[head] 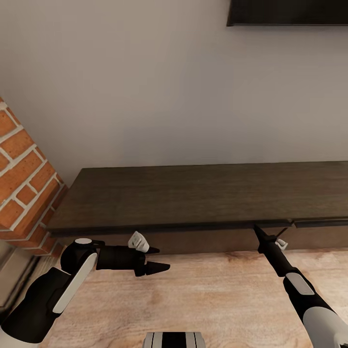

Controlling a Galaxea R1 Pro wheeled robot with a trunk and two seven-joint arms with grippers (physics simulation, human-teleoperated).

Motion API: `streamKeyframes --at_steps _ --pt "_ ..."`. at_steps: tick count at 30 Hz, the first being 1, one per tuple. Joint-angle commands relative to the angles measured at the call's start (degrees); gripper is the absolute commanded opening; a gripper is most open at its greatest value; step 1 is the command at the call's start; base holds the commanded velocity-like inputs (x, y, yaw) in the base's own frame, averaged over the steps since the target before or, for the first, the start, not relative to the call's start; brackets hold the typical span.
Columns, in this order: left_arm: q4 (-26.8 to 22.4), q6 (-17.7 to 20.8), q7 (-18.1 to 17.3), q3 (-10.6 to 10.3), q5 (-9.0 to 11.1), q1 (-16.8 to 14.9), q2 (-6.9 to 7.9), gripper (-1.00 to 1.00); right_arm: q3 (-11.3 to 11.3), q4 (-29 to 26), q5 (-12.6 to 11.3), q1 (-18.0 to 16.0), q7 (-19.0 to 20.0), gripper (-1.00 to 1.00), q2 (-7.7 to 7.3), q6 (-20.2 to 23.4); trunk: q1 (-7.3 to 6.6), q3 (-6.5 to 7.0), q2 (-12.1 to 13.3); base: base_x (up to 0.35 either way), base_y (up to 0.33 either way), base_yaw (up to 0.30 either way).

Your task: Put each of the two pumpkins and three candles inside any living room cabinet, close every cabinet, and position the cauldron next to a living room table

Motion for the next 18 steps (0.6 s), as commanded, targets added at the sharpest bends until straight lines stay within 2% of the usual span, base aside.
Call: streamKeyframes --at_steps 1,12,18 --pt "-0.02 0.26 0.01 -0.04 0.17 -0.04 0.03 1.00 -0.15 0.19 0.27 0.00 -0.50 -1.00 -0.01 -0.08 0.00 -0.05 -0.01 0.000 0.000 0.000" --pt "-0.02 -0.05 -0.08 0.00 0.17 -0.04 0.05 1.00 -0.15 0.19 0.27 0.00 -0.50 -1.00 0.02 -0.06 0.00 -0.05 -0.01 -0.002 0.000 0.000" --pt "-0.02 -0.45 -0.08 -0.01 0.17 -0.04 0.03 1.00 -0.15 0.19 0.27 0.00 -0.50 -1.00 0.08 -0.03 0.00 -0.05 -0.01 -0.072 0.000 0.000"
